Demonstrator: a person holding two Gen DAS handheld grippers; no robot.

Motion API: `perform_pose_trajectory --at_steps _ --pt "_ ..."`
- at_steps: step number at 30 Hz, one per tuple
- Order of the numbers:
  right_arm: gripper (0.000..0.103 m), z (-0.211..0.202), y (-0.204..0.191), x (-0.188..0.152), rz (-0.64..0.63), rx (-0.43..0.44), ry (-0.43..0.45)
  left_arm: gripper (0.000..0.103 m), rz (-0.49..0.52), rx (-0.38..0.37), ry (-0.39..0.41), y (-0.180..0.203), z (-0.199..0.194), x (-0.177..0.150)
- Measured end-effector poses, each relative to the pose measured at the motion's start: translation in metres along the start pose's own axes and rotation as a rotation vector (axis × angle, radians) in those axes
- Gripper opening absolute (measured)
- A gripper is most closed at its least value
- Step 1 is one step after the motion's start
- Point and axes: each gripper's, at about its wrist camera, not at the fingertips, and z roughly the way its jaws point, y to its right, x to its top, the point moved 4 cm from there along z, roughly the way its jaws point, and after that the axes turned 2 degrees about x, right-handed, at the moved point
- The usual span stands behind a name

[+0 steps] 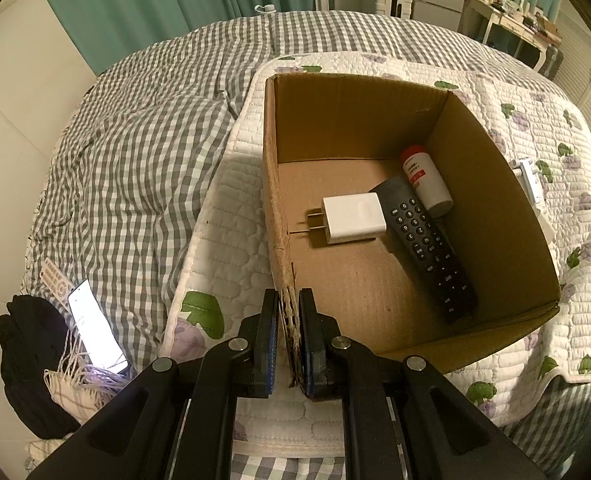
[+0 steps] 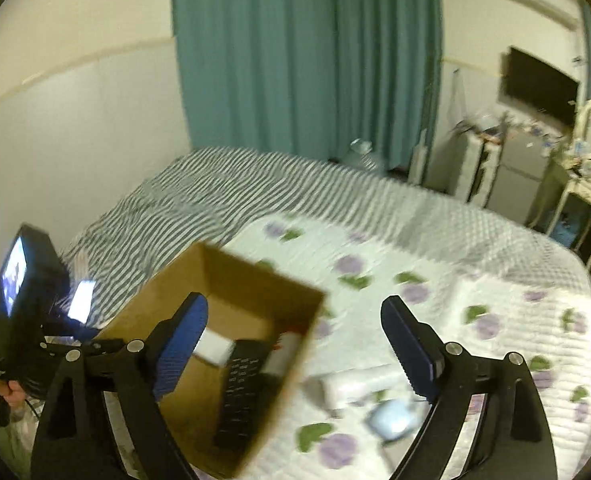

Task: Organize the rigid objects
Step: 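Lower the charger into the box and open the right gripper, then grasp the larger white charger with the right gripper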

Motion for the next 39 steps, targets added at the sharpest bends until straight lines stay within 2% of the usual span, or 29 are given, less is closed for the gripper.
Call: perform_pose_trajectory --at_steps 5,9,15,18,21,24,32,34,38,39 --pt "0.089 -0.032 0.044 -0.005 -0.007 -0.134 0.025 0.010 -0.001 0.000 0.001 0.000 0.000 -0.001" --pt "0.089 -0.037 0.075 -0.032 -0.016 -0.208 -0.021 0.010 0.000 0.002 0.003 -0.001 0.000 -0.001" --pt "0.089 -0.022 0.099 -0.080 -0.035 -0.242 -0.115 0.010 0.000 0.005 0.005 -0.002 -0.001 -0.002" --pt "0.089 -0.008 0.108 -0.112 -0.062 -0.264 -0.193 0.010 -0.001 0.005 0.004 -0.002 -0.001 -0.002" --pt "0.089 0.004 0.109 -0.136 -0.062 -0.255 -0.249 0.010 0.002 0.010 0.004 -0.003 -0.001 -0.002" --pt "0.089 0.018 0.110 -0.161 -0.032 -0.211 -0.302 0.010 0.003 0.015 0.003 -0.003 -0.001 -0.003" --pt "0.088 0.059 0.109 -0.189 -0.073 -0.235 -0.436 0.010 0.003 0.015 0.004 -0.003 -0.001 -0.003" --pt "0.079 0.070 0.108 -0.195 -0.094 -0.239 -0.476 0.010 0.003 0.015 0.004 -0.002 -0.001 -0.003" --pt "0.073 0.080 0.109 -0.201 -0.108 -0.255 -0.504 0.010 0.003 0.014 0.004 -0.003 -0.001 -0.003" --pt "0.069 0.081 0.110 -0.201 -0.106 -0.260 -0.504 0.010 0.003 0.014 0.004 -0.003 -0.001 -0.003"
